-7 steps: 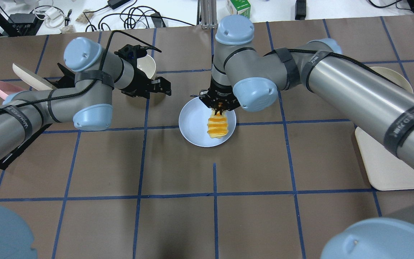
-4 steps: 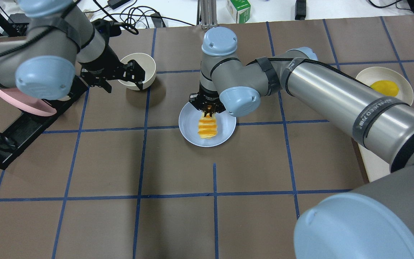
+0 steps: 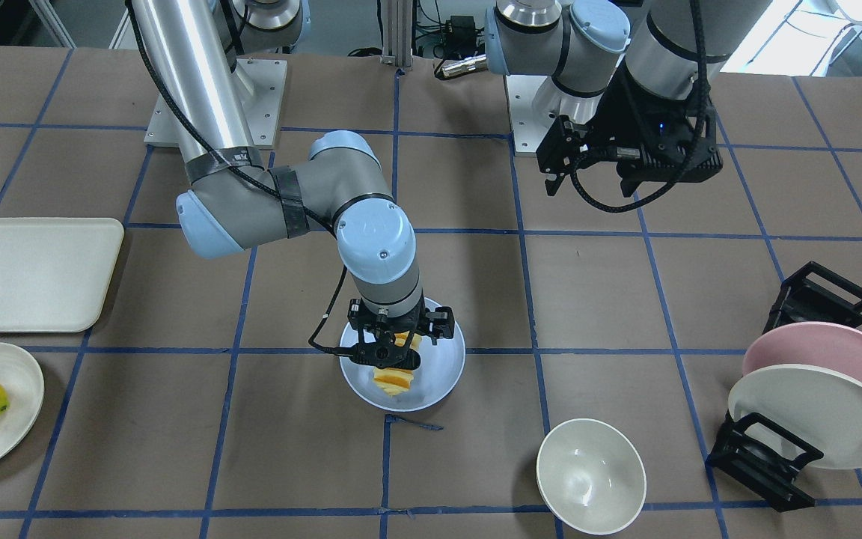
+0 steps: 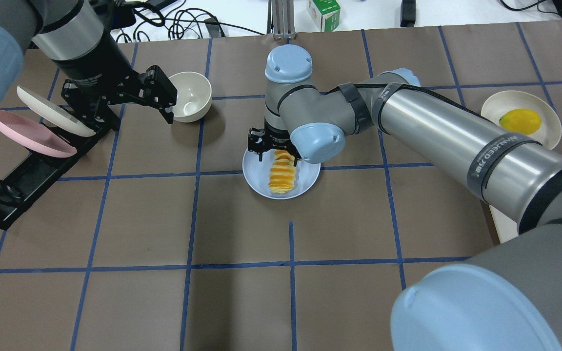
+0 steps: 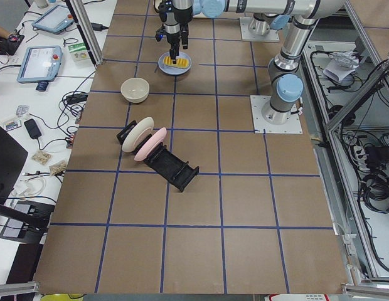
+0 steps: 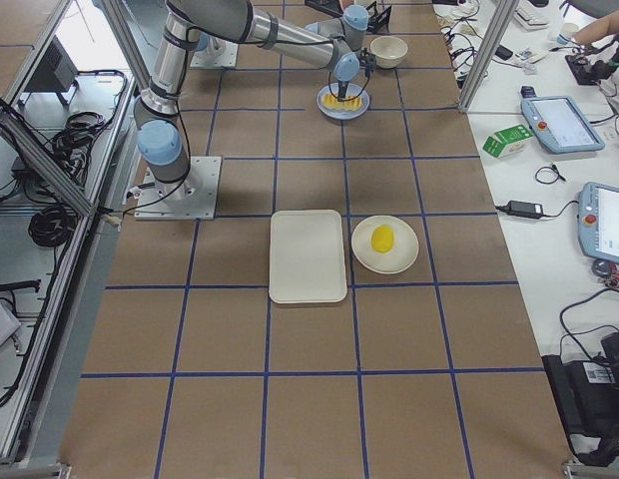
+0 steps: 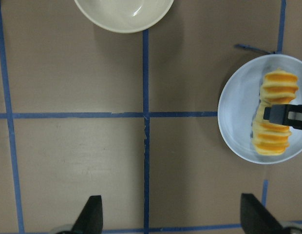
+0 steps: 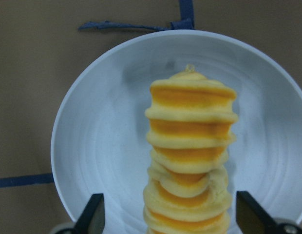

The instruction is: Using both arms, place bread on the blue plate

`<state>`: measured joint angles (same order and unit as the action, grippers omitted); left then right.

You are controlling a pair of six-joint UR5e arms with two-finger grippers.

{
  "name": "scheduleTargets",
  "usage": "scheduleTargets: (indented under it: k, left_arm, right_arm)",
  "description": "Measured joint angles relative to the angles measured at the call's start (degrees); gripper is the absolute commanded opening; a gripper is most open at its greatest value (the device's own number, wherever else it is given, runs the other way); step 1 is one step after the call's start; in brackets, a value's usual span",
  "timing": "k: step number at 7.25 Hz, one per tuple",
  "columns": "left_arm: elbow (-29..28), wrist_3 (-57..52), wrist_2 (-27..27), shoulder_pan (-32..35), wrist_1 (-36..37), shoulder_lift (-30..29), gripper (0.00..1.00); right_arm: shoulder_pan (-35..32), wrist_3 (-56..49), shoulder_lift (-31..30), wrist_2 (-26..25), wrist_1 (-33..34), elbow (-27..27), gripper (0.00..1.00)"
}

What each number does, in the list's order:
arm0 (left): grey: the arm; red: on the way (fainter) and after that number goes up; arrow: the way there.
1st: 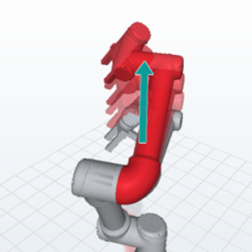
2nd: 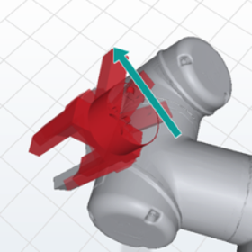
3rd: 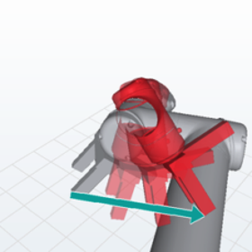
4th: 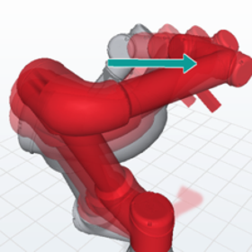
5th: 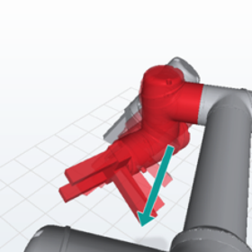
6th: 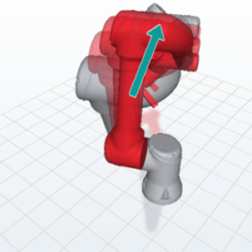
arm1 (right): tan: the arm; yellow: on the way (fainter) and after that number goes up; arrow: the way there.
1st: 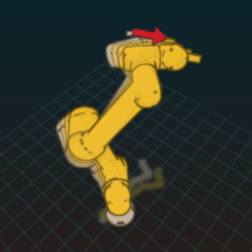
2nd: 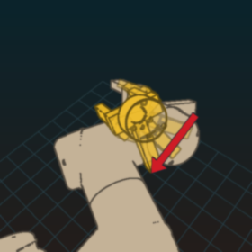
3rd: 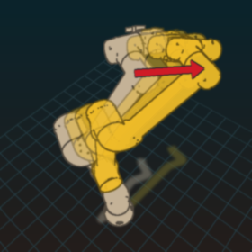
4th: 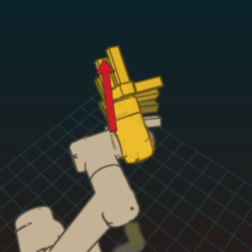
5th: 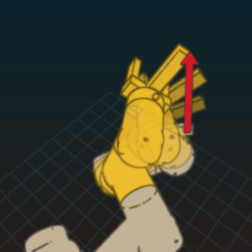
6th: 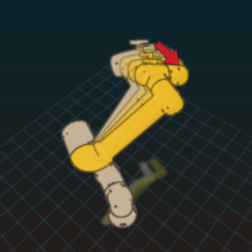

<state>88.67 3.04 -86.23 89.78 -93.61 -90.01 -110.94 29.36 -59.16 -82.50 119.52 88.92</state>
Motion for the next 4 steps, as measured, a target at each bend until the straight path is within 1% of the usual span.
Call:
scheduleTargets:
  k: [1, 3, 4]
  left_arm:
    - [0.83, 0.25, -0.08, 0.17, -0.17, 0.42, 1.0]
    - [2.22, -0.01, -1.25, 0.26, 0.78, 1.49, 1.0]
    - [2.45, -0.2, -4.77, 0.25, 3.45, 1.61, 1.0]
  right_arm:
    - [1.54, -2.32, -2.93, -1.01, -3.85, -0.45, 1.0]
    - [8.82, -11.03, -11.15, -3.73, -13.56, -0.58, 1.0]
    - [12.96, -15.2, -15.75, -4.22, -19.28, -0.47, 1.0]
